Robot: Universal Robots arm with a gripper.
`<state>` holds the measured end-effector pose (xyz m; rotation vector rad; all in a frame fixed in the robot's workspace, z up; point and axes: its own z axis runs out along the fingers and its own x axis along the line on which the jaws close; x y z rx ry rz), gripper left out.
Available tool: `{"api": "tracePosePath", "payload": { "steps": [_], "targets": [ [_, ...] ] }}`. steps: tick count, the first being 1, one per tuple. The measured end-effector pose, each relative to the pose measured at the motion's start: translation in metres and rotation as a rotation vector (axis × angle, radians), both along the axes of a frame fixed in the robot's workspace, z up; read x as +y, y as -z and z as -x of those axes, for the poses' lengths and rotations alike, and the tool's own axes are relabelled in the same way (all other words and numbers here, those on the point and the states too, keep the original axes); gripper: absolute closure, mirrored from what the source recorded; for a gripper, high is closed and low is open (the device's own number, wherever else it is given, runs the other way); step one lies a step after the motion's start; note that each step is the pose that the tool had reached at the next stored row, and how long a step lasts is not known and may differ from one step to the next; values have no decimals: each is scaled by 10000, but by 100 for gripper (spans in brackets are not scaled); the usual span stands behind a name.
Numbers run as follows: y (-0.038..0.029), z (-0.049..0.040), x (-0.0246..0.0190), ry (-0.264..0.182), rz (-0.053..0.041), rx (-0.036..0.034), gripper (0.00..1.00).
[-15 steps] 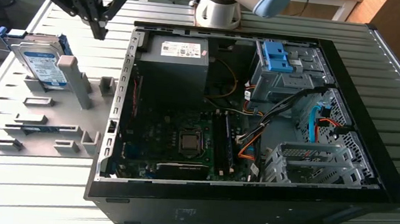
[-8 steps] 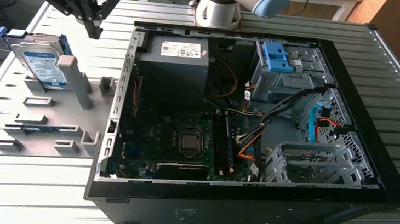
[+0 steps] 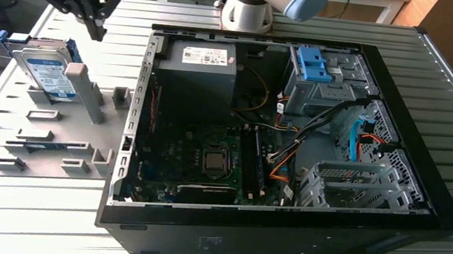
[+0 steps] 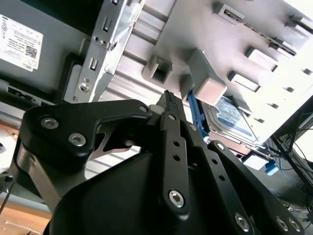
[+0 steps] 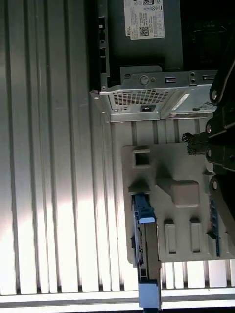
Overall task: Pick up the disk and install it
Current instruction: 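Reach for the disk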
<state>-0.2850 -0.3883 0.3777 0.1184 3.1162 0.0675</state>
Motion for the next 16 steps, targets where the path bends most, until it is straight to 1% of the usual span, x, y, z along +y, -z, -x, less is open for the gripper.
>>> {"api": "tracePosePath", "payload": {
  "steps": [2,6,7,10,14,15,16],
  "targets": [
    [3,48,32,-2,0,0,89],
    [11,159,128,-2,0,-1,89],
    [12,195,145,-1,1,1,89],
    [17,315,175,-1,0,0,89],
    [27,473,202,0,2,3,89],
    [32,495,209,0,1,14,89],
    [37,501,218,0,0,55,89]
  ]
}}
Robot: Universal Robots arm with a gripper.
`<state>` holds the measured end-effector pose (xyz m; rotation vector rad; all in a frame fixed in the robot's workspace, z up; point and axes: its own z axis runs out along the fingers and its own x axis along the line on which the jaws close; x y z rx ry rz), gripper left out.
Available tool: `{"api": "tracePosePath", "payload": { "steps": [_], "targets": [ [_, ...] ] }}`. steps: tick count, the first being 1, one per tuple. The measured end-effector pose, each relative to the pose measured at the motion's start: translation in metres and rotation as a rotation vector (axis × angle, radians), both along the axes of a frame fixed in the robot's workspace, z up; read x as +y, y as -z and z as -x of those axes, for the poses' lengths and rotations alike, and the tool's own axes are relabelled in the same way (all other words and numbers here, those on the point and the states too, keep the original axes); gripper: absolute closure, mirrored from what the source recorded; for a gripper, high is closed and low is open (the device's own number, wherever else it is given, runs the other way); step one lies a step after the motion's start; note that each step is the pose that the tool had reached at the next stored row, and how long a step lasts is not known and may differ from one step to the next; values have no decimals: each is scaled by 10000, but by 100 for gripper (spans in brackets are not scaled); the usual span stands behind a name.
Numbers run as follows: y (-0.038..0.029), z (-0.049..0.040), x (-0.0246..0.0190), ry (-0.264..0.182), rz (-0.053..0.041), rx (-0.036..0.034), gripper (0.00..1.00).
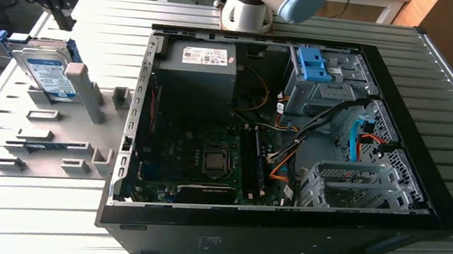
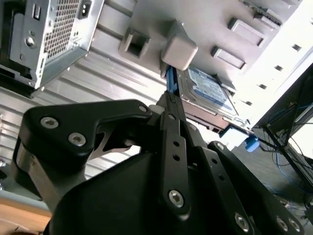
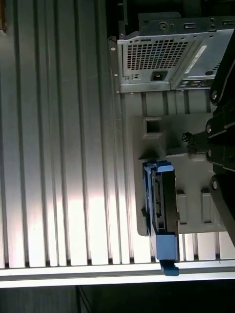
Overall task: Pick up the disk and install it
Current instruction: 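Reach for the disk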
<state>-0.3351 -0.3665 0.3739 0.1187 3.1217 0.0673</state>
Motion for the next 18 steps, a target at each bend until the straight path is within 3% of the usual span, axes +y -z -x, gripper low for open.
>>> {"api": "tracePosePath", "payload": {
  "steps": [3,4,15,18],
  "targets": [
    [13,41,22,-2,0,174,89],
    [17,77,28,-2,1,204,89],
    [67,570,109,-1,0,216,89],
    [68,606,112,-1,0,217,89]
  ]
}}
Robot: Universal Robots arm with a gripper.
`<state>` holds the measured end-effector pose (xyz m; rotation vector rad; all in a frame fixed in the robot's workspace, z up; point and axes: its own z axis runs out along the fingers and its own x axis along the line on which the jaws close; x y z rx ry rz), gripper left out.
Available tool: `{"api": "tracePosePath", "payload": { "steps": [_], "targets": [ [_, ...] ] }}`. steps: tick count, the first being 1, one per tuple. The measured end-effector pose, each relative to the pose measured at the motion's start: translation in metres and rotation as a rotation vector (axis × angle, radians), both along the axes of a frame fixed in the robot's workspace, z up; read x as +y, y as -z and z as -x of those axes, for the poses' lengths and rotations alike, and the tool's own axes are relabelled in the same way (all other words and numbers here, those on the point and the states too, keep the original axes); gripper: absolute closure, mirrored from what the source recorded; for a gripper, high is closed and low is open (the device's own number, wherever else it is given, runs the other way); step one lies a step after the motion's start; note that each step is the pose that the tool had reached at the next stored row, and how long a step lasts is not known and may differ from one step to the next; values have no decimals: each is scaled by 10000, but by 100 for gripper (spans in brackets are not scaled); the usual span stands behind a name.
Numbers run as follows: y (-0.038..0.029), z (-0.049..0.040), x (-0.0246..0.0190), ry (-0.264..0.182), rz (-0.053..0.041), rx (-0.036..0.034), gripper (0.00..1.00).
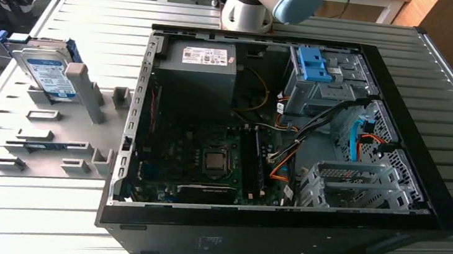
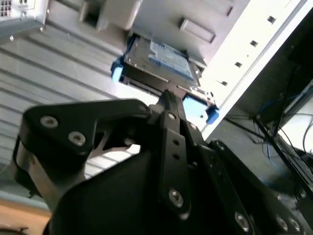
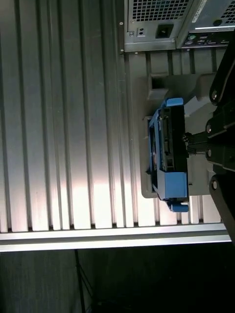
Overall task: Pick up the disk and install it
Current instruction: 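Reach for the disk, then pick up the disk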
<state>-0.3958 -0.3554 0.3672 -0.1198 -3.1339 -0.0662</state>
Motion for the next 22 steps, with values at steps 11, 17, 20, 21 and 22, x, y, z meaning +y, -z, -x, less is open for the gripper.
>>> {"api": "tracePosePath", "payload": {
  "steps": [11,17,20,21,22],
  "targets": [
    [11,286,38,1,0,0,89],
    [11,302,38,0,0,-1,89],
    [11,305,38,0,0,0,89],
    [11,305,38,1,0,0,89],
    [11,306,38,0,-1,-1,89]
  ]
}}
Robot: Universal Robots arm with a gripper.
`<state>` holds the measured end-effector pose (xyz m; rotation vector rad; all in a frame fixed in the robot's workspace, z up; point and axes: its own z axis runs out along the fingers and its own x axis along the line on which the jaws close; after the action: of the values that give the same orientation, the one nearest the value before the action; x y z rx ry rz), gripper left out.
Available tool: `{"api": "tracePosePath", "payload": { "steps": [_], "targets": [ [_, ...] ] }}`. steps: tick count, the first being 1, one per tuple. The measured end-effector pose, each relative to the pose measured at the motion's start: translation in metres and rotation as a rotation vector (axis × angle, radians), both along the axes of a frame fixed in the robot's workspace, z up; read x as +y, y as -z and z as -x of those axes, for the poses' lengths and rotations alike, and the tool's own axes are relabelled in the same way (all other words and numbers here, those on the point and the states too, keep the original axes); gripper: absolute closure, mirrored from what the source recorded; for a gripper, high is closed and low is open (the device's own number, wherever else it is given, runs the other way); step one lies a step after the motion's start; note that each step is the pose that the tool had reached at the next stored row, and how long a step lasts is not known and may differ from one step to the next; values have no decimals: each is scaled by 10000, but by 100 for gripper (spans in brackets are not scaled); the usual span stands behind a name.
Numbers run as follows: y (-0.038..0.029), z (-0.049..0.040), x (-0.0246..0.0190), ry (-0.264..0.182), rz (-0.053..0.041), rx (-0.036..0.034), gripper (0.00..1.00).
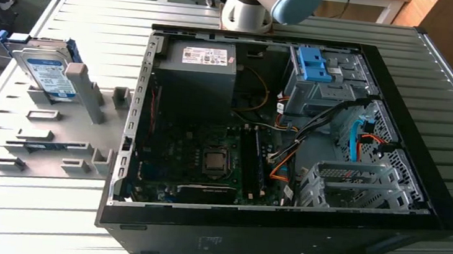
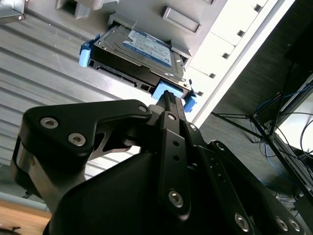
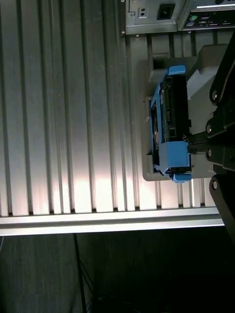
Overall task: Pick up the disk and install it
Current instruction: 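Pick up the disk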
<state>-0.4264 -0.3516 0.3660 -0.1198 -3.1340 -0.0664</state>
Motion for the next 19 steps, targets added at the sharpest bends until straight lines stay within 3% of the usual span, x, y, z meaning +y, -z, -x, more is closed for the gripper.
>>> {"api": "tracePosePath", "payload": {
  "steps": [6,19],
  "targets": [
    [0,3,0,-172,0,0,89],
    [8,2,0,-2529,1,1,89]
  ]
}}
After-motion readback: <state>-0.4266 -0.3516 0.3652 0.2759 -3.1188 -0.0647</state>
